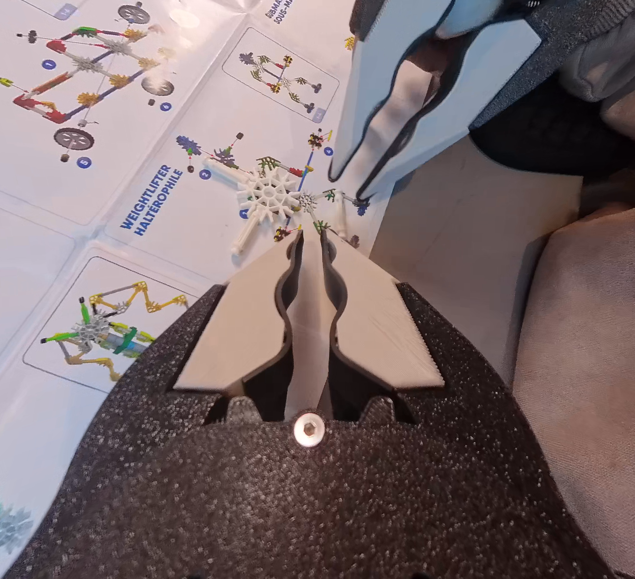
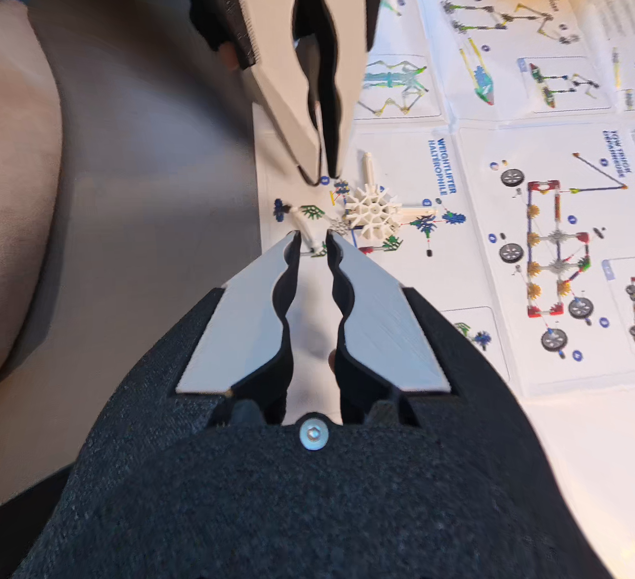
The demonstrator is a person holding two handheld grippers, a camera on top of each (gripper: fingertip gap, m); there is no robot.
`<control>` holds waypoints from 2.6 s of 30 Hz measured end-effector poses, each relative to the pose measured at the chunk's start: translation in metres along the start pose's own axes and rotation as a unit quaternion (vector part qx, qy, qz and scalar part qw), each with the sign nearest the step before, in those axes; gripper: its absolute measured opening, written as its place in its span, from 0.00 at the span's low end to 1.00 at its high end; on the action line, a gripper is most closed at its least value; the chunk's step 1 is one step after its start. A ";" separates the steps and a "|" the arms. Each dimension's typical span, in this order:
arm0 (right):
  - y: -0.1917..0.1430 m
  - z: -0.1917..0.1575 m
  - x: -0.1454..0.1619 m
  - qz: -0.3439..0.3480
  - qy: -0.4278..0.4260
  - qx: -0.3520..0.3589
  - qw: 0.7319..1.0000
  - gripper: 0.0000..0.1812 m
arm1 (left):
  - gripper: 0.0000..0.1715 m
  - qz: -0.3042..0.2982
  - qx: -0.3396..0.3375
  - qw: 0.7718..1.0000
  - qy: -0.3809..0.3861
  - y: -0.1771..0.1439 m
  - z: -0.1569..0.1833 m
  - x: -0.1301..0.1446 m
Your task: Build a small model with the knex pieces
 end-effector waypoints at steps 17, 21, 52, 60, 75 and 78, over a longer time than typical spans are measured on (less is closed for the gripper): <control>0.027 0.017 -0.012 -0.142 -0.003 -0.122 0.982 0.03 | 0.16 0.019 -0.083 0.990 0.111 -0.052 -0.065 0.000; 0.024 0.017 -0.012 -0.150 0.050 -0.083 0.984 0.03 | 0.17 0.009 -0.059 0.989 0.134 -0.047 -0.065 0.000; 0.029 -0.012 -0.009 0.028 0.421 0.257 0.869 0.03 | 0.14 0.067 -0.110 0.985 0.114 -0.042 -0.062 0.004; 0.024 -0.007 -0.011 0.004 0.382 0.245 0.891 0.10 | 0.14 0.070 -0.110 0.985 0.111 -0.043 -0.063 0.003; 0.010 0.012 -0.017 -0.072 0.021 0.036 0.997 0.10 | 0.14 0.076 -0.107 0.987 0.097 -0.044 -0.066 0.003; 0.013 0.015 -0.018 -0.073 -0.017 0.004 0.997 0.10 | 0.14 0.077 -0.106 0.987 0.093 -0.044 -0.067 0.003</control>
Point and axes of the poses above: each gripper's, where its closed fingertips meet, y out along the fingers, x out of its underside, z = x × y across the jaws, the point moved 8 cm from there along -y, back along the fingers, and after that the axes turned 12 degrees about z, right-handed, at the moved point
